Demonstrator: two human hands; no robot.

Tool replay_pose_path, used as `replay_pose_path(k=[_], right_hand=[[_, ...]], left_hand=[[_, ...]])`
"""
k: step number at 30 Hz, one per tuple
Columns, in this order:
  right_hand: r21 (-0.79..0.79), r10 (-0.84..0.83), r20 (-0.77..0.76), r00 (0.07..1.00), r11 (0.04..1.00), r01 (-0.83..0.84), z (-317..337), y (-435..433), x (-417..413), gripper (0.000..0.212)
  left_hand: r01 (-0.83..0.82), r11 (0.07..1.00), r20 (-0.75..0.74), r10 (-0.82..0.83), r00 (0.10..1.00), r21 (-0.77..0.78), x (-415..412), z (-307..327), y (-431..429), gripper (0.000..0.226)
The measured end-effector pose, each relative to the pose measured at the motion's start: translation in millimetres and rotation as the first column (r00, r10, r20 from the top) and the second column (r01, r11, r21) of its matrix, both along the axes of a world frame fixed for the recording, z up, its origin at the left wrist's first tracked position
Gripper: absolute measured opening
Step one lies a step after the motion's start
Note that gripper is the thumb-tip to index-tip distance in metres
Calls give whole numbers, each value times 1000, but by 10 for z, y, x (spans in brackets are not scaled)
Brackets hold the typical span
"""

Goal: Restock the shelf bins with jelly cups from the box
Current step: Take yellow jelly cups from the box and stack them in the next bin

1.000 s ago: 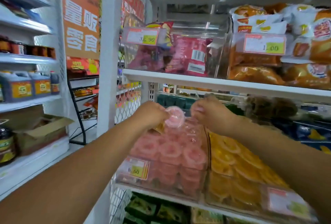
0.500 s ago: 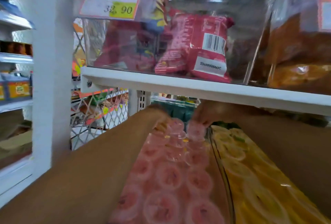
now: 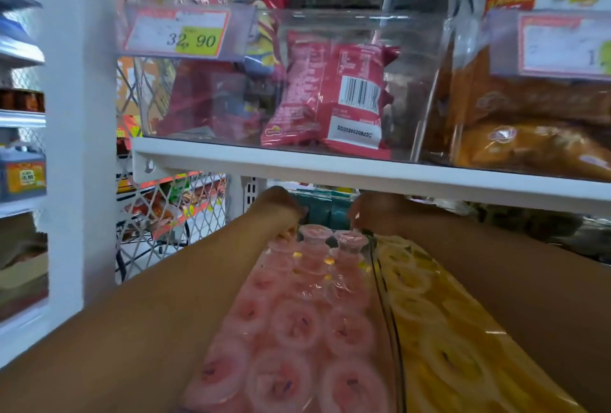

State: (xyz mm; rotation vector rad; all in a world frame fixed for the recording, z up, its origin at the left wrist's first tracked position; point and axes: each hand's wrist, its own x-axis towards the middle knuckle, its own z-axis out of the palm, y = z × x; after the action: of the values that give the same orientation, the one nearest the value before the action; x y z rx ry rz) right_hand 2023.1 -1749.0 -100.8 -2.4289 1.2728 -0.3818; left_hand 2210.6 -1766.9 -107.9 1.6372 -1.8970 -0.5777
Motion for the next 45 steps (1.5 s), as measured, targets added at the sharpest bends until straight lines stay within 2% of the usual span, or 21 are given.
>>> replay_pose_path(k=[1, 3, 5, 6, 8, 11, 12, 14, 15, 16, 18, 19, 21, 23, 26, 30, 32, 34, 38, 42, 45], right_hand=[[-28, -105, 137, 985, 994, 110, 78, -16, -72, 27], [-27, -141, 80, 987, 989, 144, 100, 298, -28, 24], [46, -238, 203, 950, 971, 233, 197, 584, -9, 26], [72, -251, 254, 934, 968, 241, 200, 706, -20, 23], [72, -248, 295, 923, 969, 237, 217, 1018, 16, 33], [-35, -310, 226, 924, 945, 326, 176, 1315, -1, 48], [-96, -341, 214, 915, 925, 367, 166, 1354, -48, 50], [-113, -400, 194, 896, 898, 426, 153, 1429, -197, 46], [-105, -448, 185, 875, 876, 471, 161, 1475, -299, 39], [-93, -497, 197, 845, 848, 521, 165, 1490, -447, 28], [-19, -561, 286, 777, 807, 590, 187, 1526, -767, 7], [13, -583, 323, 746, 791, 612, 218, 1527, -933, 7], [23, -621, 370, 691, 750, 661, 246, 1522, -1214, 12], [12, -643, 391, 659, 719, 695, 232, 1491, -1424, 21], [8, -704, 363, 611, 658, 753, 169, 1339, -1678, 23], [-48, -793, 94, 603, 601, 798, 107, 1187, -1833, 14], [-112, -799, -62, 598, 601, 791, 71, 1163, -1873, 19], [-172, -800, -126, 587, 600, 781, 36, 1173, -1875, 23], [-312, -769, -291, 569, 638, 704, -12, 1173, -1857, 27], [-225, -653, -270, 707, 757, 613, -31, 1176, -1838, 17], [-185, -586, -400, 704, 804, 565, -97, 1207, -1784, 34]], left_hand=[[18, 1000, -28, -18, 999, -5, 13, 28, 27, 32], [80, 995, -226, -66, 972, 57, 3, 97, 178, 24], [185, 979, -445, -128, 886, 87, -38, 126, 356, 26], [242, 964, -515, -153, 843, 111, -71, 138, 457, 26], [375, 904, -645, -164, 747, 204, -175, 163, 656, 28], [536, 808, -753, -191, 629, 243, -385, 232, 903, 26], [553, 801, -769, -199, 608, 230, -444, 251, 990, 24], [569, 796, -784, -213, 583, 206, -552, 265, 1099, 22], [557, 810, -750, -250, 612, 184, -607, 256, 1138, 21], [519, 842, -651, -313, 692, 147, -647, 231, 1147, 20], [420, 907, -233, -410, 882, -9, -698, 198, 1101, 20], [416, 903, -16, -420, 907, -108, -715, 183, 1075, 21], [476, 861, 189, -444, 876, -181, -775, 133, 1052, 35], [552, 821, 239, -512, 825, -145, -867, 62, 1029, 46], [653, 754, 323, -602, 730, -69, -1117, -65, 929, 50], [707, 706, 523, -613, 593, 26, -1406, -99, 847, 54], [709, 702, 588, -602, 540, 67, -1514, -143, 809, 56], [704, 702, 630, -598, 495, 112, -1587, -194, 776, 56], [709, 692, 648, -604, 464, 137, -1616, -264, 704, 56], [715, 686, 656, -602, 455, 133, -1604, -268, 726, 55], [703, 697, 669, -591, 451, 143, -1594, -271, 746, 54]])
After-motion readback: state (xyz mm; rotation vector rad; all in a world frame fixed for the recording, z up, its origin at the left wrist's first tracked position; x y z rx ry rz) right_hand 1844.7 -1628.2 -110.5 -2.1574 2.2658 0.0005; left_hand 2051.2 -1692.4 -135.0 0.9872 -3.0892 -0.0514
